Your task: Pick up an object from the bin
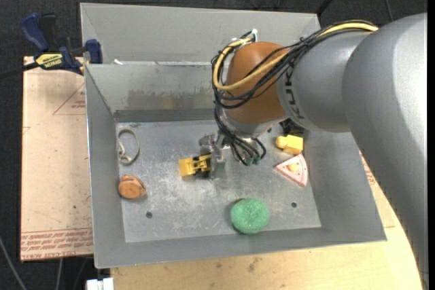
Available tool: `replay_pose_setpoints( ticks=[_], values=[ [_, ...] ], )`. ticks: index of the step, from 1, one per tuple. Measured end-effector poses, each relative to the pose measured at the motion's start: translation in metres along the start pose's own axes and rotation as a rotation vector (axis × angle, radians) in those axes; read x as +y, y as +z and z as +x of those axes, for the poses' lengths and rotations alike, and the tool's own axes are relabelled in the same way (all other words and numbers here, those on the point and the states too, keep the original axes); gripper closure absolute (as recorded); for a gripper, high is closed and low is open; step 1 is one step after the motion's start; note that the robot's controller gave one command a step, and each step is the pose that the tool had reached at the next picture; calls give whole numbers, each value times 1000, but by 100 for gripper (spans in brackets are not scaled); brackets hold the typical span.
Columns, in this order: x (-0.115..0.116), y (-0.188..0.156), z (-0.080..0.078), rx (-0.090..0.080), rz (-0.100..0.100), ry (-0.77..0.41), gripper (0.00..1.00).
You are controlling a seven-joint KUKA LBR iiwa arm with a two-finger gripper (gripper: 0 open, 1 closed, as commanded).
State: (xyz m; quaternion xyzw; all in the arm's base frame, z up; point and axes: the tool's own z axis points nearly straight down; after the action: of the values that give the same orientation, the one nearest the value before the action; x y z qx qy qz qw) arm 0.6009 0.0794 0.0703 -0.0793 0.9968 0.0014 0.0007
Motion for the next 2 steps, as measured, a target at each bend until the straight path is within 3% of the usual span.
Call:
replay_pose_setpoints(
  ticks=[2],
  values=[
    [0,0,0,0,0,0,100]
  ],
)
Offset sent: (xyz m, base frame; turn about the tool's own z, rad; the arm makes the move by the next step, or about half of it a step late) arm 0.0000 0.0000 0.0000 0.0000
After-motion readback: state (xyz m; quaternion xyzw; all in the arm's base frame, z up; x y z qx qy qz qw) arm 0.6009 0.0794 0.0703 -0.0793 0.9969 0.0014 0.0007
